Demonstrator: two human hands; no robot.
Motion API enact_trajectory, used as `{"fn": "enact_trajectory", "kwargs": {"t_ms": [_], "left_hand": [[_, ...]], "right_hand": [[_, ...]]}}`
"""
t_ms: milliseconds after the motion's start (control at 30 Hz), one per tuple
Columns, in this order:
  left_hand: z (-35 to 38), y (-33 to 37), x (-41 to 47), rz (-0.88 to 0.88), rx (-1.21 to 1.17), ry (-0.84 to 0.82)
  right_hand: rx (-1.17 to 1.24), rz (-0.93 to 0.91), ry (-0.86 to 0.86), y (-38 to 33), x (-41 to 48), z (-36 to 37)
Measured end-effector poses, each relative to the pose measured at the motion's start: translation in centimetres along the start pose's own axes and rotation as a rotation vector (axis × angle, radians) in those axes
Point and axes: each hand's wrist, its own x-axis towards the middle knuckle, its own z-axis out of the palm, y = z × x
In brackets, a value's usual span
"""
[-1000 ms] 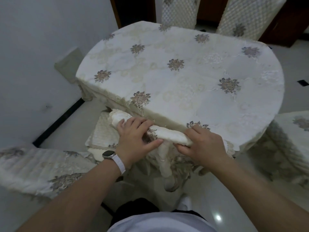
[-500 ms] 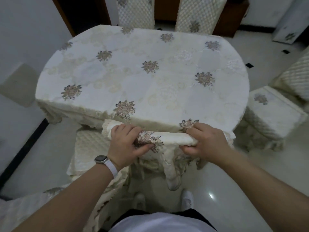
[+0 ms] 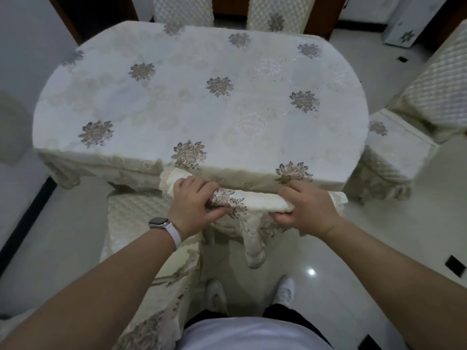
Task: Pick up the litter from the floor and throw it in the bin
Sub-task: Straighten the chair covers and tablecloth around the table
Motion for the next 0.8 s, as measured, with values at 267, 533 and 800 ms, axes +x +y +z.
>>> {"fn": "enact_trajectory", "kwargs": {"t_ms": [267, 533, 800], "left_hand": [[1.0, -0.6, 2.2, -0.026, -0.011, -0.038], [2.9, -2.4, 3.8, -0.003, -0.009, -0.093], [4.5, -3.6, 4.8, 0.013, -0.006, -0.115]], "right_hand": [[0.029, 0.003, 0.026, 2.0, 1.4, 1.3], [0.002, -0.012, 0.023, 3.9, 2.3, 3.7], [0.02, -0.023, 0.031, 5.0, 3.1, 5.1]]}}
